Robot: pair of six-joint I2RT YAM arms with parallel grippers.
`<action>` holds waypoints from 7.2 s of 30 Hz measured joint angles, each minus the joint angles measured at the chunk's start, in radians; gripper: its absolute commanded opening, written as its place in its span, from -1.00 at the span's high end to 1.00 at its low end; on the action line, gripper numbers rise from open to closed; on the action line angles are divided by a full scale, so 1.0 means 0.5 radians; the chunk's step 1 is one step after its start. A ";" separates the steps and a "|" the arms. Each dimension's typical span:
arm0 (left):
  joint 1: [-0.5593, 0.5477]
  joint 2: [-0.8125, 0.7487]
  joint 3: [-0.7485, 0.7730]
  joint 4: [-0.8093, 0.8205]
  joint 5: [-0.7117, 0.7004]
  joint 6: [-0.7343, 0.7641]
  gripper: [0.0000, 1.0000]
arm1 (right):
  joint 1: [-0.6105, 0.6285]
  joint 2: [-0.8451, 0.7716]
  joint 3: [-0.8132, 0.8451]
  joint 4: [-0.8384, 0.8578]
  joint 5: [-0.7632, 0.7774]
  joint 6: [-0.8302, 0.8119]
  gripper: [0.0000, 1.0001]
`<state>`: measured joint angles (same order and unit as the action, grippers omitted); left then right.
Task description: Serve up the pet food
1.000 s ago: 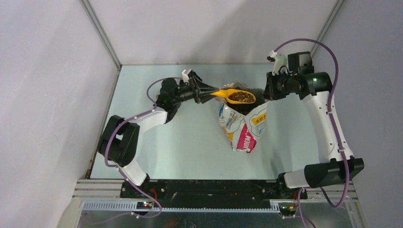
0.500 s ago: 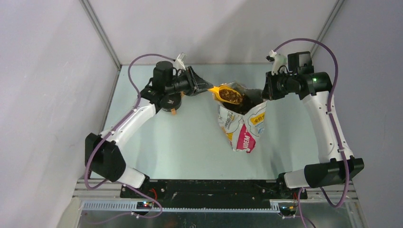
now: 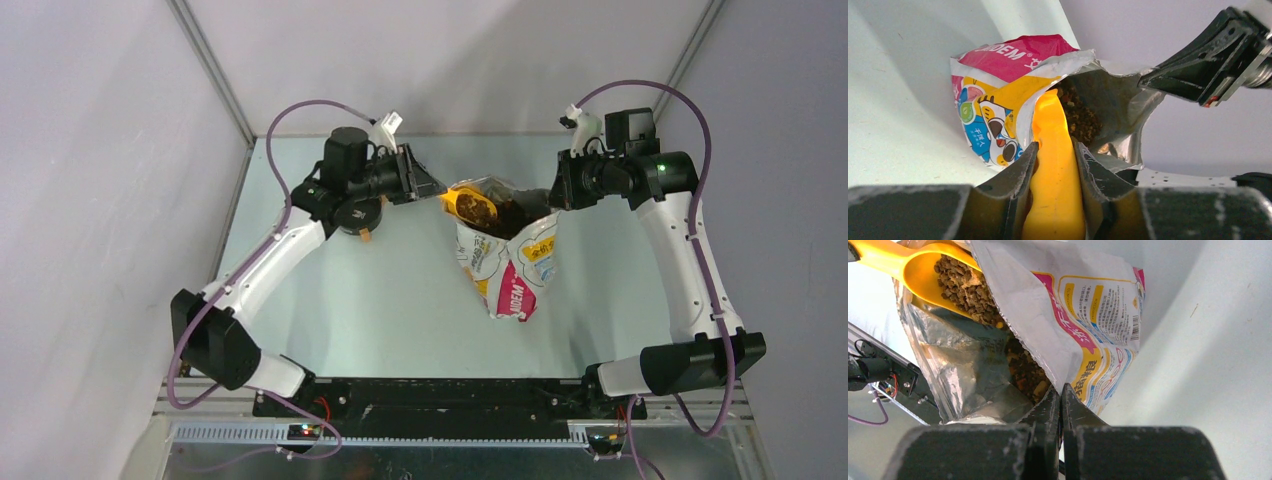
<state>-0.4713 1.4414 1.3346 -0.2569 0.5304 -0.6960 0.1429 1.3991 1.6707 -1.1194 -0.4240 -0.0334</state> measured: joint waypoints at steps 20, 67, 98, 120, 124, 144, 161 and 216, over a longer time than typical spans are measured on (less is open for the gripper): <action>0.143 0.062 -0.607 1.091 0.319 -0.954 1.00 | -0.002 0.000 -0.013 0.012 0.005 -0.001 1.00; 0.980 0.086 -0.629 1.633 0.712 -1.483 1.00 | -0.854 -0.386 0.406 -0.397 -0.455 -0.412 -0.56; 1.041 0.855 0.364 0.219 -0.058 0.148 1.00 | -1.073 -0.678 0.143 -0.421 -0.490 -0.420 -0.55; 0.433 0.526 0.562 -0.185 -0.718 1.426 1.00 | -1.093 -0.657 0.119 -0.420 -0.513 -0.420 -0.55; 0.389 0.244 0.571 -0.309 -0.668 1.448 1.00 | -1.093 -0.647 0.110 -0.412 -0.533 -0.420 -0.55; -0.567 -0.061 0.941 -0.591 -0.172 1.398 1.00 | -1.207 -0.591 0.146 -0.681 -0.700 -0.502 -0.59; -0.900 1.208 1.963 -1.404 -0.910 1.660 1.00 | -1.292 -0.912 -0.111 -0.825 -0.691 -0.579 -0.60; -0.137 0.738 0.894 -0.211 0.658 -0.433 1.00 | -1.451 -0.551 -0.085 -0.786 -0.585 -0.549 -0.58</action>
<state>-0.5396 1.8103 1.7817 -0.3622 0.8597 -0.9123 -0.5827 1.1236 1.6279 -1.5124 -0.7166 -0.3077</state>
